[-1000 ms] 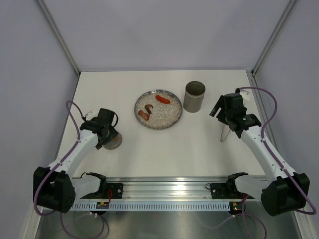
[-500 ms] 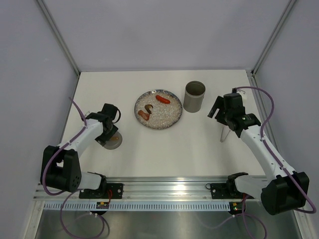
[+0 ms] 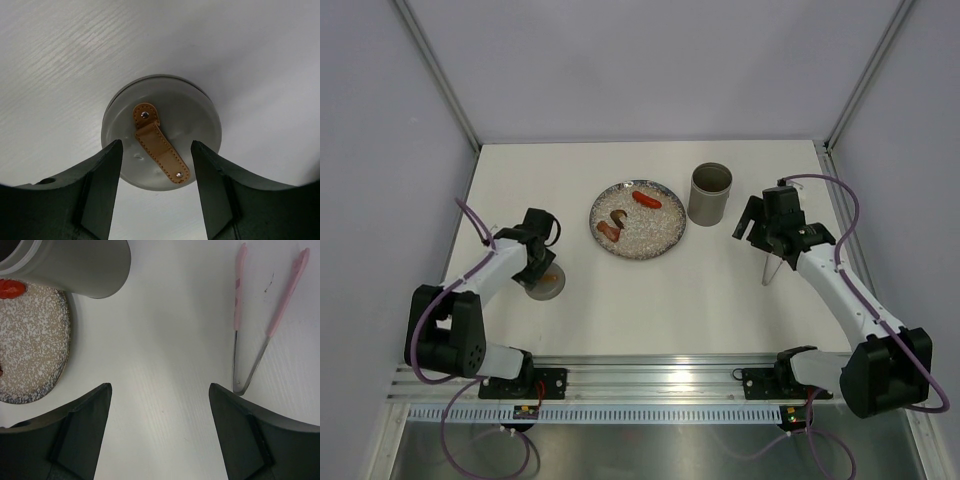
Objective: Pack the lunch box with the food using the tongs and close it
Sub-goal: Pick up the box lid from the center of the board.
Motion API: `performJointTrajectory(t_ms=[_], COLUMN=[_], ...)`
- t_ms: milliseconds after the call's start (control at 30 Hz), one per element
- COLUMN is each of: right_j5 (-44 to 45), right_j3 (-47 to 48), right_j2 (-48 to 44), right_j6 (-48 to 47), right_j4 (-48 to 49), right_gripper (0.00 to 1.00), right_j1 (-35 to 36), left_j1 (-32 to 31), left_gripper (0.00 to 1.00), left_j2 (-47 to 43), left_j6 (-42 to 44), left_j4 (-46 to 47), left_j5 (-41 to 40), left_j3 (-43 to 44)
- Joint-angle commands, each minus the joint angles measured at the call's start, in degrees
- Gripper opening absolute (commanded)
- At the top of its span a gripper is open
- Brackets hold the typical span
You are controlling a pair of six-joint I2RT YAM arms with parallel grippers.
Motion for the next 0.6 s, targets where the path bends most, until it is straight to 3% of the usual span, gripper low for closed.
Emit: performJointTrajectory(t_ms=[0, 100, 233, 367, 567], right_j5=[-0.90, -1.16, -1.95, -2.48, -2.40], right_j3=[1.84, 1.40, 0.96, 1.40, 1.40], right_j2=[0.46, 0.46, 0.73, 1.52, 0.90], right_j6=[-0.89, -0.45, -0.27, 0.16, 0.17], right_j4=[1.22, 1.40, 1.66, 2.10, 2.19], right_gripper=[0.86, 0.86, 0.86, 0.86, 0.86], right_j1=[0.33, 0.33, 0.33, 0.33, 0.24], left_j1=[0.48, 0.48, 0.48, 0.48, 0.48], left_gripper=[0.60, 0.59, 0.52, 0.34, 0.15], left_j2=[1.07, 2.21, 3.53, 4.50, 0.30], left_j6=[-2.44, -2.97, -4.46, -5.08, -5.08], left_j4=[2.48, 2.22, 1.61, 0.20, -2.43], left_j5=[-2.10, -2.02, -2.10, -2.28, -3.95], left_j3=[-0.57, -0.83, -1.10, 0.04, -0.04])
